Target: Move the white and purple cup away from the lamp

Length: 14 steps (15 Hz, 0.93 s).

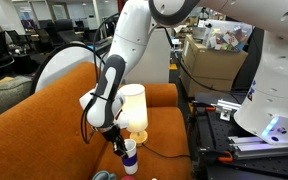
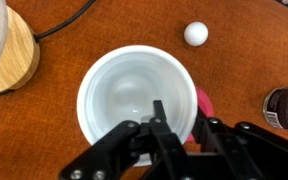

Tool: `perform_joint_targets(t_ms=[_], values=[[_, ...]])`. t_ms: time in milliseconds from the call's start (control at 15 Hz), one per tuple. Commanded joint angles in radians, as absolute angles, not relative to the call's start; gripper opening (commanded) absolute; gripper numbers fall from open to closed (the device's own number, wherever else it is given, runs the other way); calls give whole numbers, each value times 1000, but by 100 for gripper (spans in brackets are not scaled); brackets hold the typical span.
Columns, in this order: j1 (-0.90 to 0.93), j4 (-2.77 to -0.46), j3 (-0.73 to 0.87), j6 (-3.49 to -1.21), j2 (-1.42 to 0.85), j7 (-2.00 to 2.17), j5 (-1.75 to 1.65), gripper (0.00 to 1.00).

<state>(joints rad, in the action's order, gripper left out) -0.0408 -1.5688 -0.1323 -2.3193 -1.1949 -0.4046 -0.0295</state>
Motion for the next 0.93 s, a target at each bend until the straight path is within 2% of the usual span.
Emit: perform_joint_targets(t_ms=[0,467,867], values=[[-72,-1566,-153,-2288,-1186,-421,-27,2],[-17,-1705,-115,-2383,-1042,-316,-49,2],[81,-1906,-103,-2564,-876,-221,-116,2]])
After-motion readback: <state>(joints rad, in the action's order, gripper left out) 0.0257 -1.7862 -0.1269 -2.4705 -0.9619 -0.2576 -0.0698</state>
